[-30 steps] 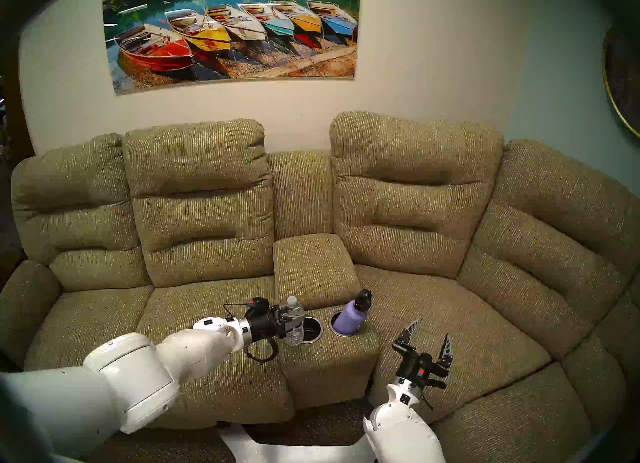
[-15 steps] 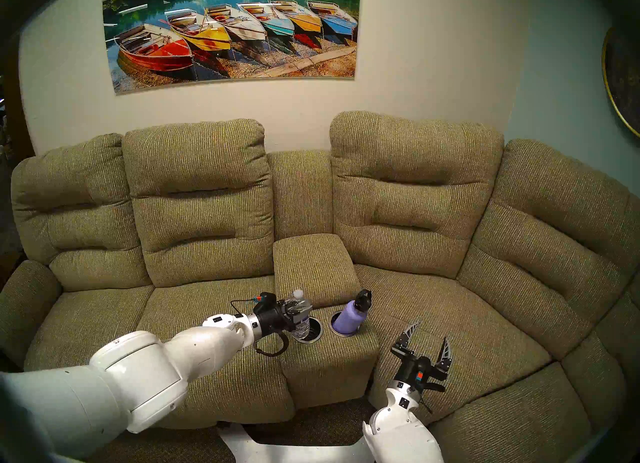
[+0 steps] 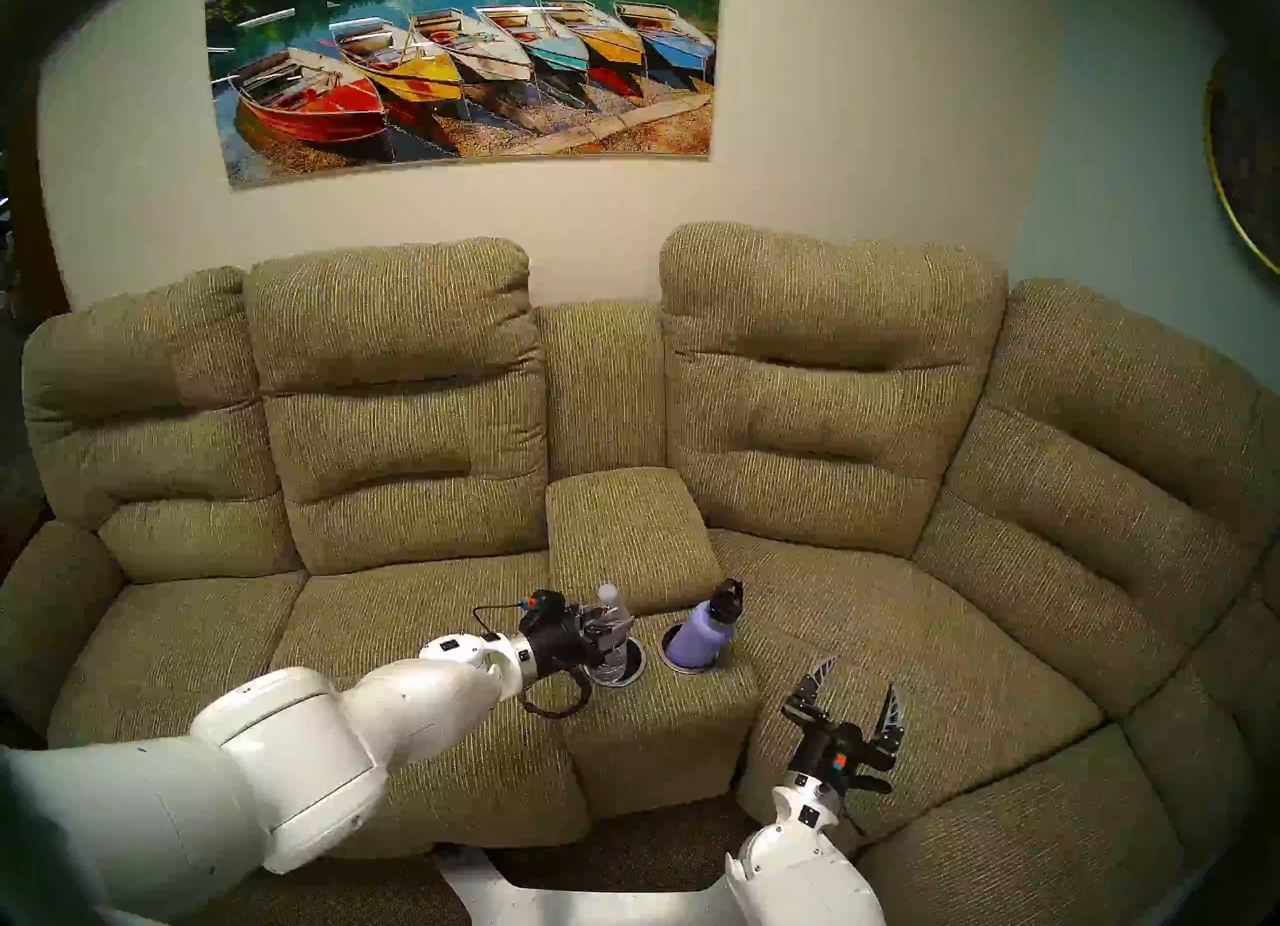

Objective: Put bottles into cup holders

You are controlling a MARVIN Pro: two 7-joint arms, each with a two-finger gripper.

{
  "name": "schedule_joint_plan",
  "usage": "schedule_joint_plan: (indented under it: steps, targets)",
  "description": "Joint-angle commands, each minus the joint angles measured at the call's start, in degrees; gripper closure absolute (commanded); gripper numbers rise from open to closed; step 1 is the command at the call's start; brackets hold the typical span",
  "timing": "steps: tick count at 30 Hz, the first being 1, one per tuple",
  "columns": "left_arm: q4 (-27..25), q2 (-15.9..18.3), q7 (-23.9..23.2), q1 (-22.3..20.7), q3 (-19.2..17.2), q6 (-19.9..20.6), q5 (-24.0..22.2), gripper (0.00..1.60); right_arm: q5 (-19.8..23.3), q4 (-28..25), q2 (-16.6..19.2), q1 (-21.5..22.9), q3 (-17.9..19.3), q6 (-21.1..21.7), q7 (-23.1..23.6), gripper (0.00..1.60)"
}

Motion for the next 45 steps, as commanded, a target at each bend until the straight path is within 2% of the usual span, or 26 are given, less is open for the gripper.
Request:
schedule_joint_plan:
  steps: [1,11,20,45]
  targets:
    - [-0.3,-1.1,0.4,0.4,0.8,-1.2,0.8,1.60,0.1,-0.6,0.0,0.0,0.2,-0.2,-0.2,0.00]
    - [-0.2,-1.0,1.5,1.6,2.8,-4.4,2.9,1.60,-0.1,-0.7,0.1,-0.4,0.4,-0.2,-0.5,0.00]
    - [-1.0,-1.0,2.4,-0.2,4.0,-6.9,4.2,1.60,-0.3,-0.7,-0.1,-0.6,0.4,-0.2,-0.8,0.00]
    - [-1.0,-0.9,5.1,-2.3,6.3,-7.3,7.6,1.60,-1.2,-0.3,-0.8,-0.1,0.0,0.0,-1.1,0.00]
